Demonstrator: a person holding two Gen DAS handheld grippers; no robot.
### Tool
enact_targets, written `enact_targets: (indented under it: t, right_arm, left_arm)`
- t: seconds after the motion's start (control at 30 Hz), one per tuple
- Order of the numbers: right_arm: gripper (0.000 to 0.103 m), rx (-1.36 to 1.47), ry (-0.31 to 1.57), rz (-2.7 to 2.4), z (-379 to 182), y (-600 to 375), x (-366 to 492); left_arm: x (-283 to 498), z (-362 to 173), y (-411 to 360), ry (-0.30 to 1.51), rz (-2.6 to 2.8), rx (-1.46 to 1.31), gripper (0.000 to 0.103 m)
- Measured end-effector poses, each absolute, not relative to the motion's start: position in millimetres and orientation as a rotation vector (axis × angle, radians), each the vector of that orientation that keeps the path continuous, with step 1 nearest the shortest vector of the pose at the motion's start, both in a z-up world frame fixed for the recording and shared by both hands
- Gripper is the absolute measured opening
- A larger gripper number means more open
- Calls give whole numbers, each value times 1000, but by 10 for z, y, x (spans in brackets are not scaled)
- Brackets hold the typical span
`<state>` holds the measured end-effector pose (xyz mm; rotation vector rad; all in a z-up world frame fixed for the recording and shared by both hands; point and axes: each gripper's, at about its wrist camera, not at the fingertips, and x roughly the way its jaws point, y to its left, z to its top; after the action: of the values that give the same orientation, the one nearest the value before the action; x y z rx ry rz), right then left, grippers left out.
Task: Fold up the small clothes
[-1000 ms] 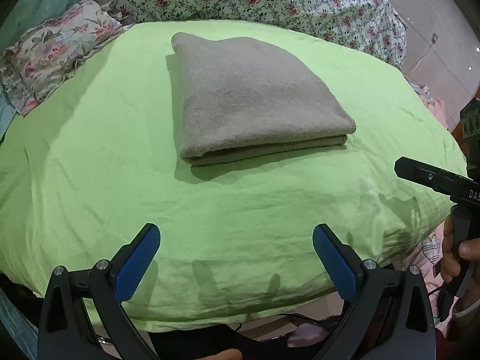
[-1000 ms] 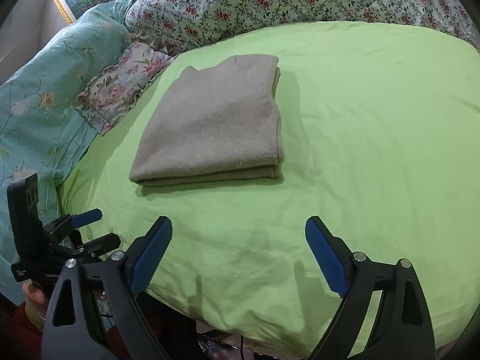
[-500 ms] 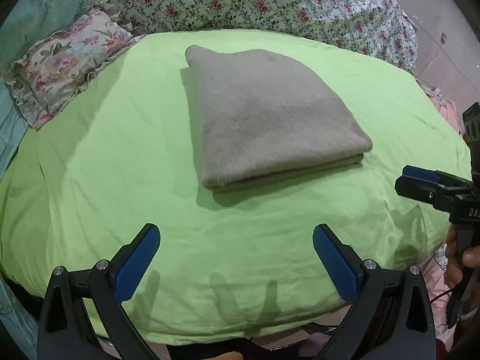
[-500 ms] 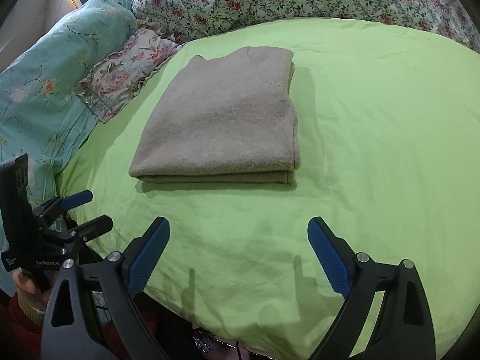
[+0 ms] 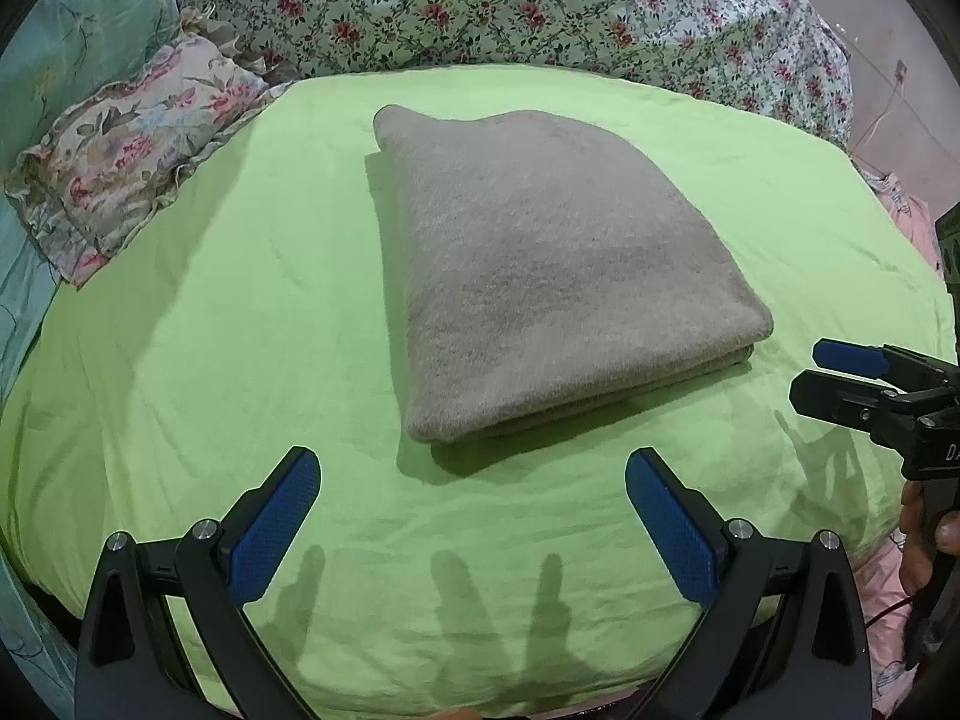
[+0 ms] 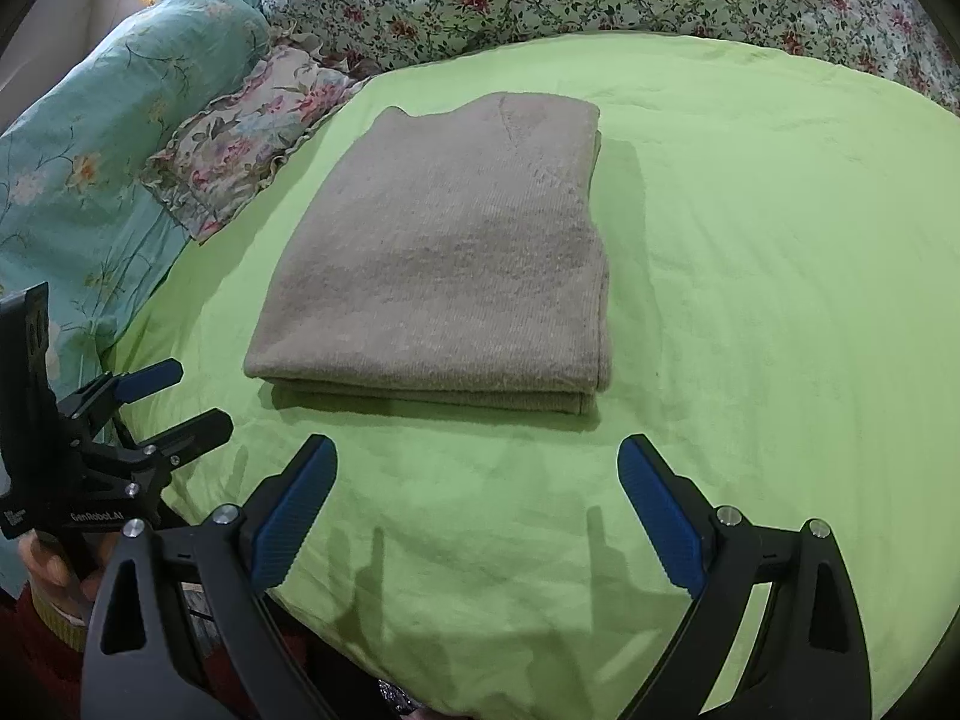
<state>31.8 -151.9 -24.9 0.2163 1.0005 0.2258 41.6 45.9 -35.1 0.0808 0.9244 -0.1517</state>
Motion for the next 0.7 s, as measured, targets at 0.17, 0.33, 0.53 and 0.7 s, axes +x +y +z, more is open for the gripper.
enact_targets:
  t: [0.17, 0.33, 0.53, 0.7]
  right_arm:
    - [95, 218, 1000, 226, -241, -1503, 334]
    - [95, 217, 1001, 228, -227, -1498, 410]
    - [95, 210, 999, 231, -214, -1470, 461]
    - [95, 202, 1005, 236, -219, -1430, 505]
  left_arm:
    - [436, -353, 435, 926, -146, 87, 102]
    - [484, -354, 436, 933, -136, 83, 102]
    - [520, -341, 431, 932, -130, 80, 102]
    - [531, -343, 410, 936, -128, 78, 102]
